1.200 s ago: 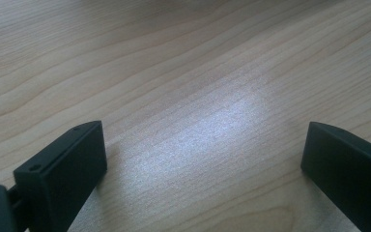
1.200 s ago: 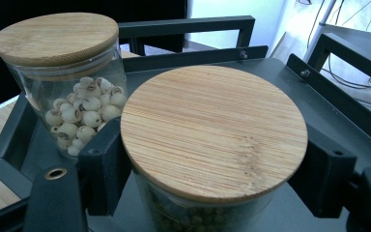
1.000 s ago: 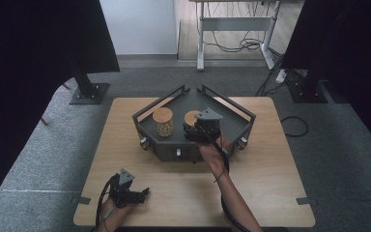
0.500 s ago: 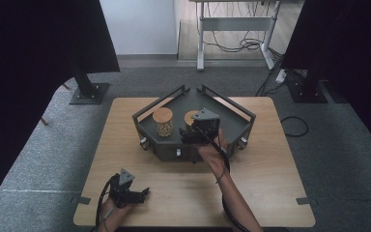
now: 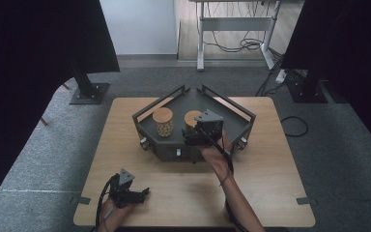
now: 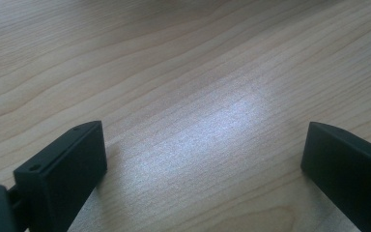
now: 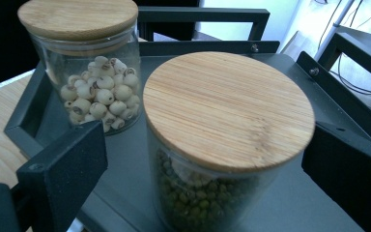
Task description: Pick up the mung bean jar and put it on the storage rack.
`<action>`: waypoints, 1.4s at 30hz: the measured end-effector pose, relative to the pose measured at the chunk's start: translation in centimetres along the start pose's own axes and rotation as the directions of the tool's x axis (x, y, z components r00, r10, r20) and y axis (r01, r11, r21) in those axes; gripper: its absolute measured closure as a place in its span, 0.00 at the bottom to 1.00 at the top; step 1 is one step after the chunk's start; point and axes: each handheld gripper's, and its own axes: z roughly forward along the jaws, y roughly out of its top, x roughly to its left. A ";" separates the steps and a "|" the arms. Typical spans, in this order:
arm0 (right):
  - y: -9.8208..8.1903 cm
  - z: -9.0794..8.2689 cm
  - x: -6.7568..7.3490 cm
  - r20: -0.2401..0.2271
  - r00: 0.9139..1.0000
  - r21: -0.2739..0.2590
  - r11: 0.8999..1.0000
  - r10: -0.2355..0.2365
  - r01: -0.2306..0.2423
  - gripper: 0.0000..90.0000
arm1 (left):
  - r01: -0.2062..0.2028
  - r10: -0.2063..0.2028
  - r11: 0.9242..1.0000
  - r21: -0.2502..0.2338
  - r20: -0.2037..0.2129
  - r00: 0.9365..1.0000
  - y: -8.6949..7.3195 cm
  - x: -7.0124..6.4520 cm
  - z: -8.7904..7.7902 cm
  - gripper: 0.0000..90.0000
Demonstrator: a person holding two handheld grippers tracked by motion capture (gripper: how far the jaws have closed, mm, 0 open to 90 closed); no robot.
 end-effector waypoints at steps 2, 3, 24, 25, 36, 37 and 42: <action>0.0 -0.4 -0.1 -0.001 1.000 -0.003 1.000 -0.003 0.003 0.02 | 0.000 0.000 1.000 0.000 0.000 1.000 0.0 0.0 0.0 0.02; 0.0 -0.5 -0.1 -0.001 1.000 -0.005 1.000 -0.005 0.005 0.02 | 0.000 0.000 1.000 0.000 0.000 1.000 0.0 0.0 0.0 0.02; -1.0 -3.0 -0.9 0.003 1.000 0.000 1.000 0.003 -0.003 0.02 | 0.002 -0.002 1.000 0.000 -0.002 1.000 0.0 -0.1 0.0 0.02; -1.0 -3.0 -0.9 0.002 1.000 0.000 1.000 0.004 -0.004 0.02 | 0.002 -0.002 1.000 0.000 -0.003 1.000 0.0 -0.1 0.0 0.02; -1.7 -3.5 -1.2 0.000 1.000 0.015 1.000 0.005 -0.005 0.00 | 0.003 -0.003 1.000 0.000 -0.003 1.000 0.0 -0.1 0.0 0.02; -1.8 -3.5 -1.2 0.001 1.000 0.018 1.000 0.008 -0.008 0.00 | 0.003 -0.003 1.000 -0.001 -0.003 1.000 0.0 -0.1 0.0 0.02; -2.0 -4.0 -1.4 0.004 1.000 0.026 1.000 0.014 -0.014 0.00 | 0.003 -0.003 1.000 -0.002 -0.003 1.000 0.0 -0.1 0.0 0.02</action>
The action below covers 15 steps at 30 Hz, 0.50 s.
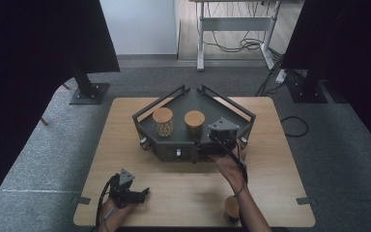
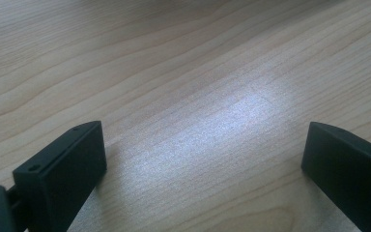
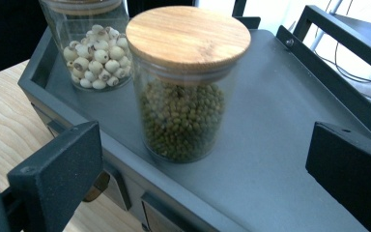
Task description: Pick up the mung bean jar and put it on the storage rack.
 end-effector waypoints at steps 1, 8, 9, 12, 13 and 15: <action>-0.1 -0.1 -0.1 0.000 1.000 0.002 1.000 -0.001 0.001 0.00 | 0.000 0.000 1.000 0.000 0.000 1.000 0.0 0.0 0.0 0.02; -1.1 -1.0 -0.3 0.026 1.000 -0.009 1.000 0.012 -0.012 0.00 | 0.002 -0.002 1.000 0.001 -0.003 1.000 0.0 -0.1 0.0 0.02; -1.2 -1.1 -0.3 0.029 0.999 -0.011 1.000 0.012 -0.012 0.00 | 0.002 -0.002 1.000 0.001 -0.003 1.000 0.0 -0.1 0.0 0.02; -1.5 -1.5 -0.4 0.034 0.999 -0.017 1.000 0.007 -0.006 0.00 | 0.002 -0.002 1.000 0.001 -0.003 1.000 0.0 -0.1 0.0 0.02; -1.5 -1.6 -0.4 0.034 0.999 -0.017 1.000 0.008 -0.007 0.00 | 0.002 -0.002 1.000 0.001 -0.003 1.000 0.0 -0.1 0.0 0.02; -1.6 -1.8 -0.4 0.035 0.999 -0.019 1.000 0.007 -0.006 0.00 | 0.002 -0.002 1.000 0.001 -0.003 1.000 0.0 -0.1 0.0 0.02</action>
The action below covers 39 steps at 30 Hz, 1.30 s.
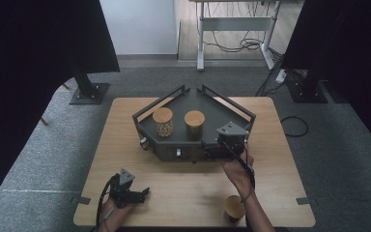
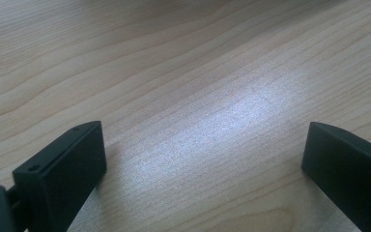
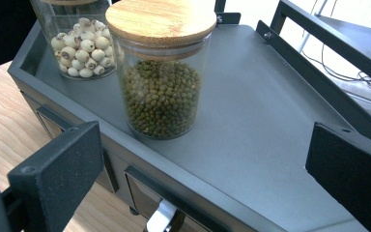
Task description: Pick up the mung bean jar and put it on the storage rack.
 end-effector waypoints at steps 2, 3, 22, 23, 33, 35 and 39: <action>-0.1 -0.2 -0.1 -0.001 1.000 -0.004 1.000 -0.002 0.002 0.00 | 0.001 -0.001 1.000 -0.001 0.000 1.000 0.0 0.0 0.0 0.02; -0.2 -0.3 -0.1 -0.001 1.000 -0.002 1.000 -0.002 0.002 0.00 | 0.002 -0.002 1.000 -0.001 0.001 1.000 0.0 0.0 0.0 0.02; -2.0 -2.2 -0.7 0.007 1.000 -0.011 1.000 -0.006 0.006 0.00 | 0.000 0.000 1.000 -0.001 0.000 1.000 0.0 0.0 0.0 0.02; -2.1 -2.2 -0.7 0.008 1.000 -0.009 1.000 -0.007 0.007 0.00 | 0.000 0.000 1.000 0.000 0.001 1.000 0.0 0.0 0.0 0.02; -3.2 -2.8 -1.1 0.007 1.000 0.006 1.000 0.003 -0.003 0.01 | 0.002 -0.002 1.000 -0.004 0.000 1.000 -0.1 0.0 0.0 0.02; -3.4 -2.9 -1.1 0.006 1.000 0.007 1.000 0.004 -0.004 0.01 | 0.002 -0.002 1.000 -0.003 0.000 1.000 -0.1 0.0 0.0 0.02; -3.7 -3.2 -1.1 0.010 1.000 0.009 1.000 0.002 -0.002 0.02 | 0.003 -0.003 1.000 -0.004 0.000 1.000 -0.1 0.0 0.0 0.02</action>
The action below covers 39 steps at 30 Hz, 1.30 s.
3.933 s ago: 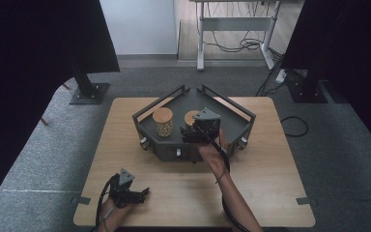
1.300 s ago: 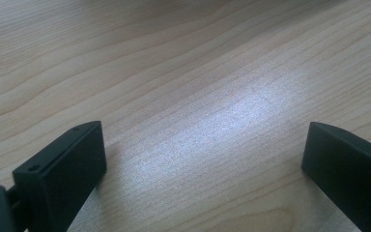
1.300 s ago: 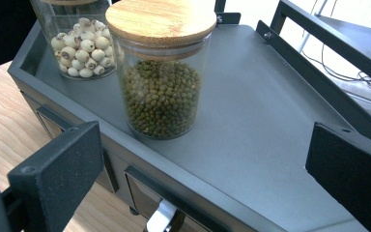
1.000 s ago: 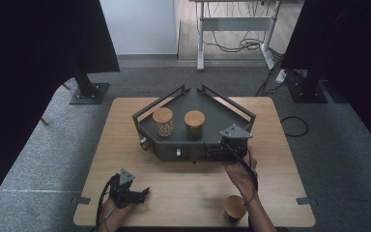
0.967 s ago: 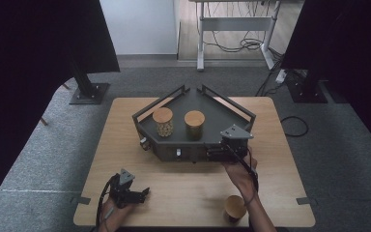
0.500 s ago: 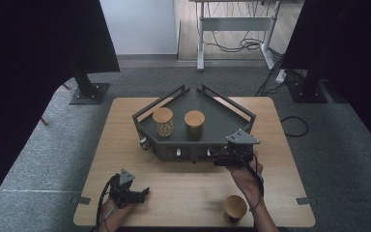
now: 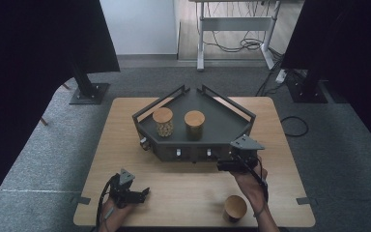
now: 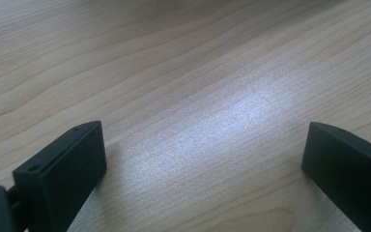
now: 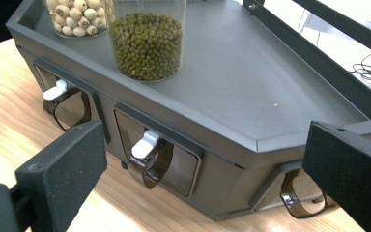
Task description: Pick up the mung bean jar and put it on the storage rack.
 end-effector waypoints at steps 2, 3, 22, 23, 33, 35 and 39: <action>-0.2 -0.1 0.0 0.001 1.000 0.002 1.000 -0.002 0.002 0.02 | 0.000 0.000 1.000 0.001 0.000 1.000 0.0 0.0 0.0 0.02; -0.3 -0.2 0.0 0.002 1.000 0.002 1.000 -0.005 0.005 0.02 | -0.001 0.001 1.000 0.000 0.000 1.000 0.0 0.0 0.0 0.02; -2.2 -0.4 -0.5 0.012 1.000 0.048 0.999 -0.008 0.007 0.03 | -0.002 0.002 1.000 0.002 0.000 1.000 0.0 0.0 0.0 0.02; -2.3 -0.4 -0.6 0.012 1.000 0.051 0.999 -0.006 0.006 0.03 | -0.001 0.001 1.000 0.002 0.000 1.000 0.0 0.0 0.0 0.02; -3.8 -0.5 -1.0 0.024 1.000 0.069 0.998 0.014 -0.015 0.03 | -0.002 0.002 1.000 0.002 0.000 1.000 0.0 0.0 0.0 0.02; -4.1 -0.4 -1.1 0.024 1.000 0.075 0.997 0.013 -0.015 0.03 | -0.002 0.002 1.000 0.002 0.000 1.000 0.0 0.0 0.0 0.02; -4.7 -0.3 -1.2 0.026 0.999 0.084 0.996 0.019 -0.021 0.03 | -0.002 0.002 1.000 0.002 0.000 1.000 0.0 0.0 0.0 0.02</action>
